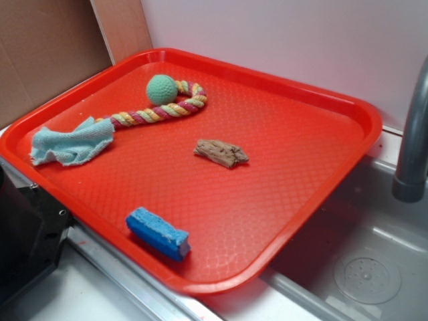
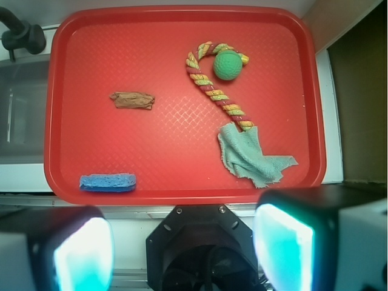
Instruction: Grab the wood chip.
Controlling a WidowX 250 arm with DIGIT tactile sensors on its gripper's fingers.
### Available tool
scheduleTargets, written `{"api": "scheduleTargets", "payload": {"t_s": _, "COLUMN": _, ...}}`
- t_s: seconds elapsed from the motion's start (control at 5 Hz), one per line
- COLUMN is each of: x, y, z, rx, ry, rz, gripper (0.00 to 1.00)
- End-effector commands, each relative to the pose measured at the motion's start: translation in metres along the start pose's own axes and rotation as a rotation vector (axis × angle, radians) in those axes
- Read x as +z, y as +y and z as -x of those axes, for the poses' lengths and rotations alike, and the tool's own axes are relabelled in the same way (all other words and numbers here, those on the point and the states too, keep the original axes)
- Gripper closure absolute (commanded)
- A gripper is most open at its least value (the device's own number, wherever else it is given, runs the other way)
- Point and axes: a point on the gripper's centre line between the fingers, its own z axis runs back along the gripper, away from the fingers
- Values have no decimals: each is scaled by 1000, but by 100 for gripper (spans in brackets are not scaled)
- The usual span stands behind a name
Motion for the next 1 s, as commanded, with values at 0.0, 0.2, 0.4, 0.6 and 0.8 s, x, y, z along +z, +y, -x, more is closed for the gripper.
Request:
{"api": "scheduleTargets", "payload": {"t_s": 0.0, "x": 0, "y": 0, "z": 0, "rx": 0, "ry": 0, "rz": 0, "gripper": 0}}
{"api": "scheduleTargets", "payload": {"t_s": 0.2, "x": -8, "y": 1, "z": -6, "rx": -170, "ry": -52, "rz": 16, "gripper": 0}}
{"api": "scheduleTargets", "payload": {"t_s": 0.4, "x": -13, "y": 2, "z": -8, "rx": -253, "ry": -87, "rz": 6, "gripper": 0}}
{"api": "scheduleTargets", "payload": {"t_s": 0.6, "x": -23, "y": -2, "z": -13, "rx": -407, "ry": -110, "rz": 27, "gripper": 0}}
{"api": "scheduleTargets", "payload": {"t_s": 0.8, "x": -45, "y": -14, "z": -30, "rx": -532, "ry": -166, "rz": -39, "gripper": 0}}
